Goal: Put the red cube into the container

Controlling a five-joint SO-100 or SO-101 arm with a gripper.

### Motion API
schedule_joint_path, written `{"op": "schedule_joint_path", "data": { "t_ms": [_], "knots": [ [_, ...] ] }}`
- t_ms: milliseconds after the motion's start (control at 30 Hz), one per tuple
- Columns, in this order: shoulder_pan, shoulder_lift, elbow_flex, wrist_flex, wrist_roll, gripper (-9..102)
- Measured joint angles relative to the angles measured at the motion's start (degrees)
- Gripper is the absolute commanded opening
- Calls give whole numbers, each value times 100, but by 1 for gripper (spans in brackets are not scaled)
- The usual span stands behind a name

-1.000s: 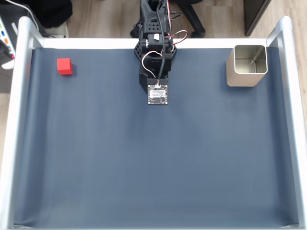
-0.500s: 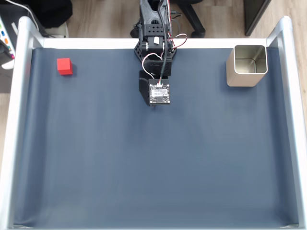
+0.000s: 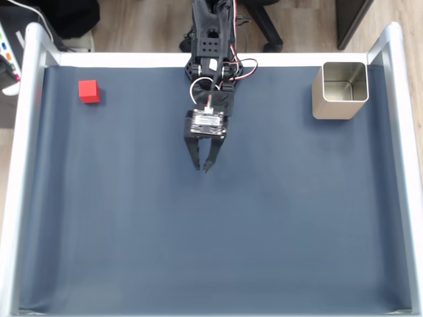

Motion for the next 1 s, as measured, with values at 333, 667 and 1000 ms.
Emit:
{"op": "schedule_joint_path", "data": {
  "t_ms": [333, 667, 1000],
  "knots": [
    [1406, -1793, -2452, 1143, -44, 3],
    [3542, -2716, -3296, 1573, -545, 1],
    [5625, -3568, -3639, 1793, -905, 0]
  ]
}}
